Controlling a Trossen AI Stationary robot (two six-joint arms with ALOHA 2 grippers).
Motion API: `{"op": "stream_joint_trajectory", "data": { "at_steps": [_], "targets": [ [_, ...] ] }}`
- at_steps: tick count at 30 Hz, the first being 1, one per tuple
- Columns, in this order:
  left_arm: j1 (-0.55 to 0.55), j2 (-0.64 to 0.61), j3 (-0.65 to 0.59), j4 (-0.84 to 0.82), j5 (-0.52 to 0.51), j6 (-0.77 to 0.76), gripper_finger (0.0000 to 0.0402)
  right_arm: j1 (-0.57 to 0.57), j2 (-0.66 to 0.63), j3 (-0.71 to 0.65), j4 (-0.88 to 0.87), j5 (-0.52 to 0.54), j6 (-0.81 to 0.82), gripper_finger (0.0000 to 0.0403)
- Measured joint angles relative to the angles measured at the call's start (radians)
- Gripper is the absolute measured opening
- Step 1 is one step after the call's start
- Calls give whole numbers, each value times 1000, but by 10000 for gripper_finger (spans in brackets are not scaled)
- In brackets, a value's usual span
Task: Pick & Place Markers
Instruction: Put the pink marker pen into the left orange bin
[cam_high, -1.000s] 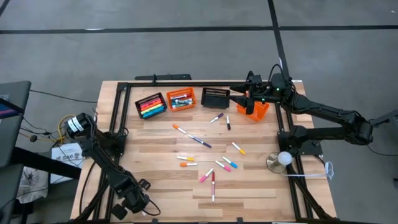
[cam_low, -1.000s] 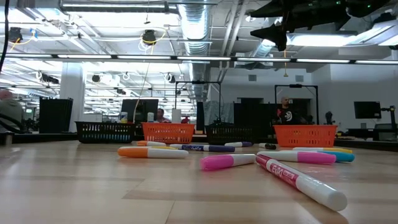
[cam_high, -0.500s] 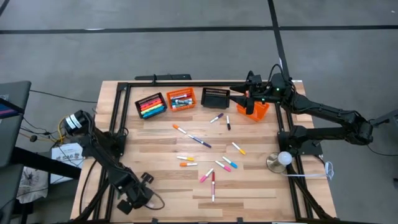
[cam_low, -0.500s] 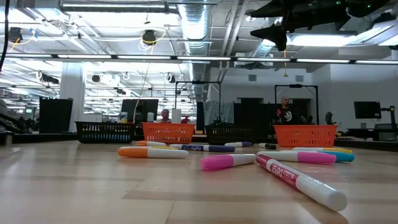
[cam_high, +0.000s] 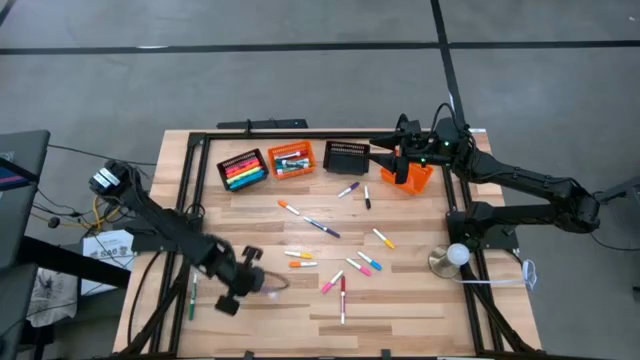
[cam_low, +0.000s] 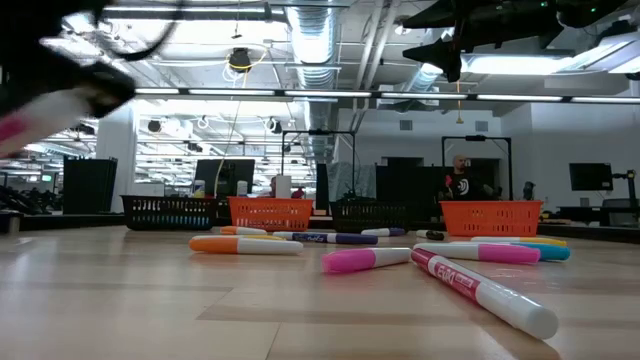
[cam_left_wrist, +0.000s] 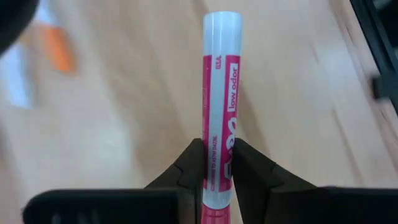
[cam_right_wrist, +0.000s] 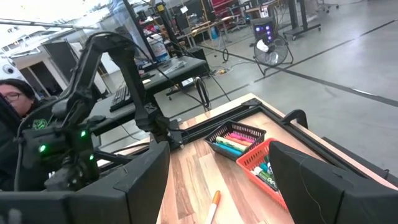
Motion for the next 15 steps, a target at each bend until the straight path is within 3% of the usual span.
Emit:
{"op": "stream_joint_trajectory", "data": {
  "at_steps": [8, 15],
  "targets": [
    [247, -154, 1, 14, 45, 116, 57, 0, 0, 0, 0, 2, 0, 265],
    [479, -294, 2, 122, 288, 118, 57, 0, 0, 0, 0, 2, -1, 265]
  ]
}}
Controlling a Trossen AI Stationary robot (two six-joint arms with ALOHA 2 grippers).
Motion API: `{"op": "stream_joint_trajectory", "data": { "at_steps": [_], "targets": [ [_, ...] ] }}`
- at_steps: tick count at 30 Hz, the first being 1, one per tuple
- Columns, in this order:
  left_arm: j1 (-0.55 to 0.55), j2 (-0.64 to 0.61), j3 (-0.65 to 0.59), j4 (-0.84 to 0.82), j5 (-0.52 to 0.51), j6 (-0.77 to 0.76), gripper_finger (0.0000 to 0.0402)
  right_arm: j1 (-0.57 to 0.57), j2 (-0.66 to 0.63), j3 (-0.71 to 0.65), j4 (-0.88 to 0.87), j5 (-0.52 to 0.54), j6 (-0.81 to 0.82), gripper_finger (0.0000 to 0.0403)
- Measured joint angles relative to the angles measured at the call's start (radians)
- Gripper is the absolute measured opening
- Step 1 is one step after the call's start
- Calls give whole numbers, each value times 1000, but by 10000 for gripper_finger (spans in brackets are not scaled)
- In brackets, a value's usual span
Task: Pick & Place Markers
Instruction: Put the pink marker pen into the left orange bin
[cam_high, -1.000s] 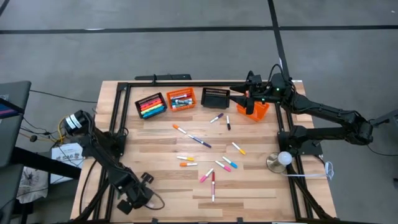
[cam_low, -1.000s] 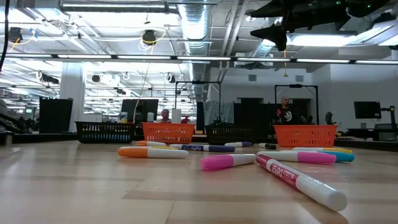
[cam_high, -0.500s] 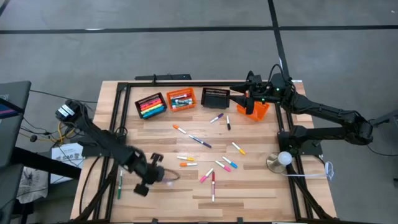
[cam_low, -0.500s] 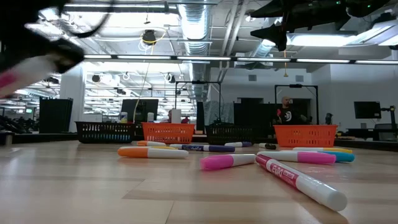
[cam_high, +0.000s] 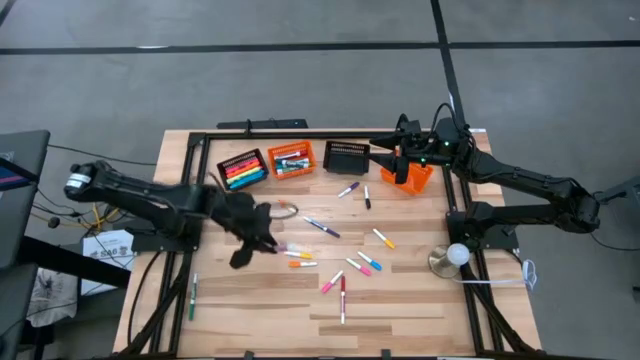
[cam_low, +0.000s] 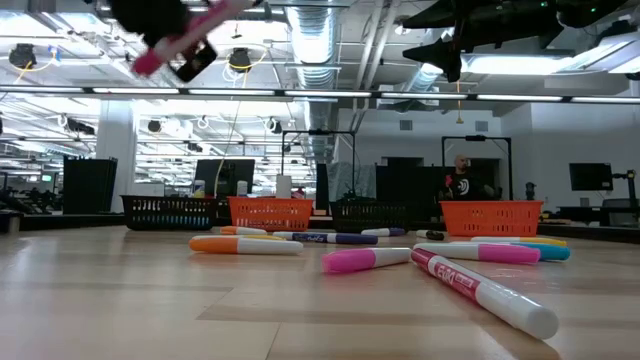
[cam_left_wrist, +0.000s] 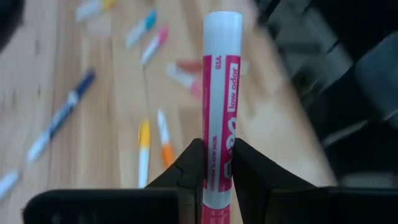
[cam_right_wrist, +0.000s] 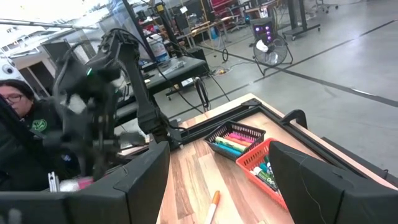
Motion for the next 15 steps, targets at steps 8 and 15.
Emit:
{"op": "stream_joint_trajectory", "data": {
  "at_steps": [8, 15],
  "targets": [
    [224, -99, 1, 281, 417, -88, 57, 0, 0, 0, -5, 0, 0, 265],
    [294, -97, 2, 690, 639, -268, 57, 0, 0, 0, -18, 11, 0, 265]
  ]
}}
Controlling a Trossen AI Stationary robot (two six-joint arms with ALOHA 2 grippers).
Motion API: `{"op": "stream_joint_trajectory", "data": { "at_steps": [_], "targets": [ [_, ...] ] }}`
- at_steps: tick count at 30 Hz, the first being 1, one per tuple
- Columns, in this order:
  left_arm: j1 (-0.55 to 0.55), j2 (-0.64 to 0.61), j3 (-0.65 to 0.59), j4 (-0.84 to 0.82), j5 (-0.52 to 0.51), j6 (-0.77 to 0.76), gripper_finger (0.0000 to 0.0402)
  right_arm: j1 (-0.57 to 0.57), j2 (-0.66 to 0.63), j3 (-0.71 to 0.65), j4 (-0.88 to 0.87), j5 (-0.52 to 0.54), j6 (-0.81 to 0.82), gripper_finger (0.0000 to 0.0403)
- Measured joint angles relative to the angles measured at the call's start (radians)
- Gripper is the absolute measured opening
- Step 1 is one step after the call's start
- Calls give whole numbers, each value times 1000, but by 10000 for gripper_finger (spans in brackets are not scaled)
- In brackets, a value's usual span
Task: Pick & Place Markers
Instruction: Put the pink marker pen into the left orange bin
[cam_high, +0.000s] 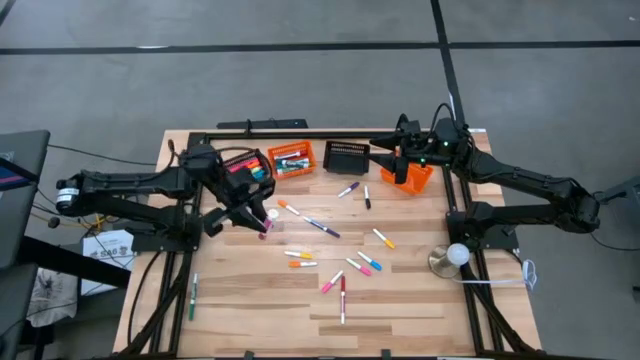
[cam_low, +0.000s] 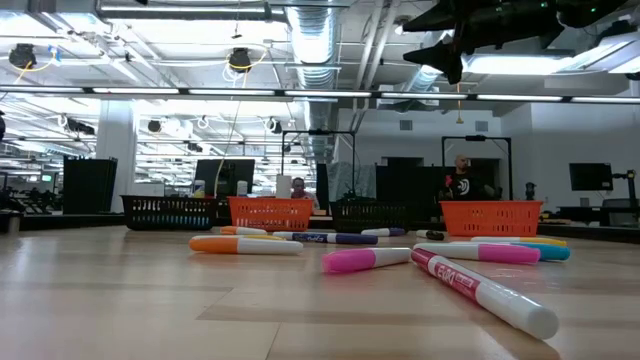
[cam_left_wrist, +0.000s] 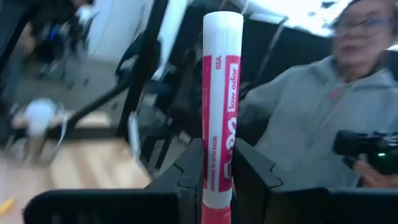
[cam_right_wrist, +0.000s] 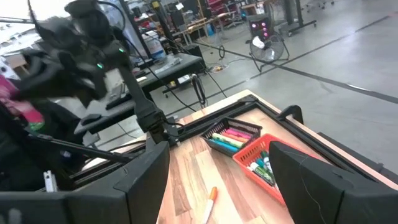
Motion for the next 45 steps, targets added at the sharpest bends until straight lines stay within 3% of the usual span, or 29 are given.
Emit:
{"op": "stream_joint_trajectory", "data": {
  "at_steps": [5, 14, 18, 24, 31, 38, 45],
  "targets": [
    [1, 2, 0, 139, 4, -56, 57, -1, 0, 0, -14, 5, 0, 265],
    [0, 15, 1, 171, -7, -85, 57, -1, 0, 0, -19, 5, -1, 265],
    [-10, 85, 1, 87, -56, -53, 57, -1, 0, 0, -20, 5, -1, 265],
    [31, 246, 0, -75, -116, 128, 57, -1, 0, 0, -30, 9, -1, 265],
    [165, 375, 0, -189, -325, 356, 57, -1, 0, 0, -37, 61, -2, 265],
    [262, 384, 13, -364, -697, 636, 57, -1, 0, 0, -38, 61, -1, 265],
    [344, 384, 107, -421, -817, 801, 57, -1, 0, 0, -40, 110, -1, 265]
  ]
}}
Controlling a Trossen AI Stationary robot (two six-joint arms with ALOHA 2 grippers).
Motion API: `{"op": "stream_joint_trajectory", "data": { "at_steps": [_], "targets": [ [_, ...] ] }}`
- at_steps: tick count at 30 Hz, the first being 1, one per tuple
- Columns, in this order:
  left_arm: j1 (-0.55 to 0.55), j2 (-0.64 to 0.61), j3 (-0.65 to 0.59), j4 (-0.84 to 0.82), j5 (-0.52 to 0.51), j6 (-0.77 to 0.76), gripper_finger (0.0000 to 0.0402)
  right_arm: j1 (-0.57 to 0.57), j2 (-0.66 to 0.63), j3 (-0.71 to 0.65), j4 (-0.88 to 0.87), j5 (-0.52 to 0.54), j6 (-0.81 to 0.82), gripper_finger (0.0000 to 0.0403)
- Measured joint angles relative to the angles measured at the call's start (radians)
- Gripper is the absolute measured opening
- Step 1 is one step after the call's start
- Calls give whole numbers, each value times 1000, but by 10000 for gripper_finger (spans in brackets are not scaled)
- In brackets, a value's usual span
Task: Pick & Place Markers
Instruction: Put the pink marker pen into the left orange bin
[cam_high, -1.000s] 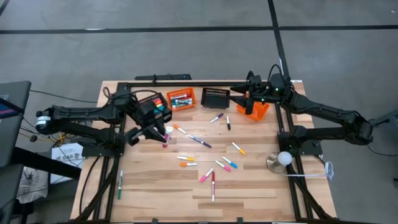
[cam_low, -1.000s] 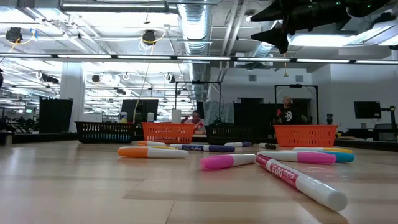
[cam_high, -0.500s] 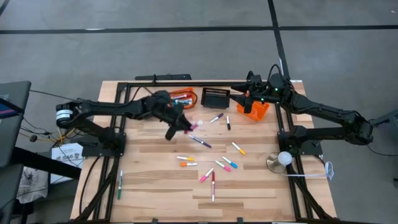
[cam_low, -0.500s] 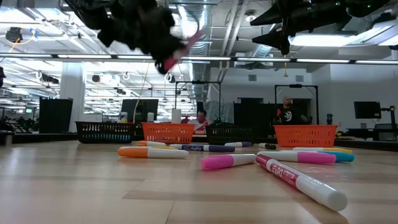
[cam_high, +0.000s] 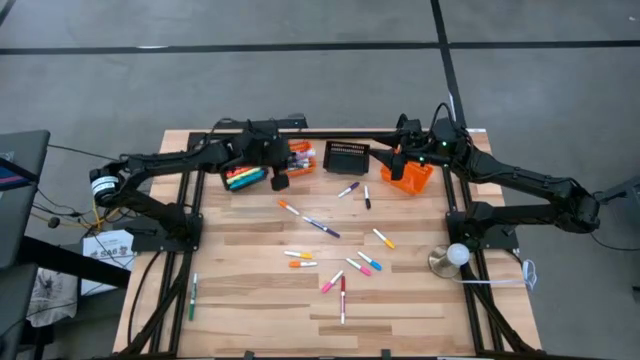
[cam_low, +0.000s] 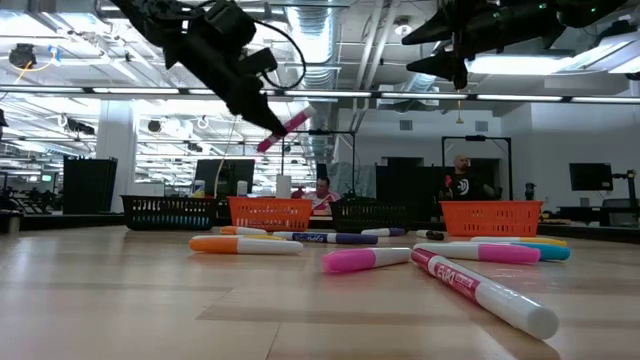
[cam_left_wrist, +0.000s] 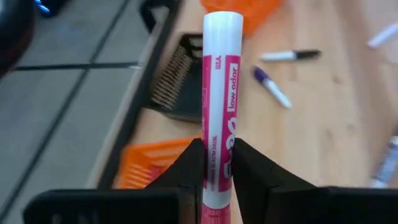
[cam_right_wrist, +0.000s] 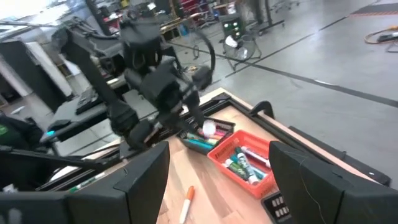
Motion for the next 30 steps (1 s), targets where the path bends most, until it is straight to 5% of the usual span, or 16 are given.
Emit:
{"op": "stream_joint_trajectory", "data": {
  "at_steps": [11, 25, 30],
  "targets": [
    [135, 19, 107, -30, -7, 64, 57, 0, 0, 0, -3, 6, 0, 265],
    [152, 383, 301, -348, -34, 159, 57, 0, 1, 0, -19, 25, 2, 265],
    [160, 417, 315, -382, -39, 176, 57, 0, 1, 0, -20, 25, 2, 265]
  ]
}}
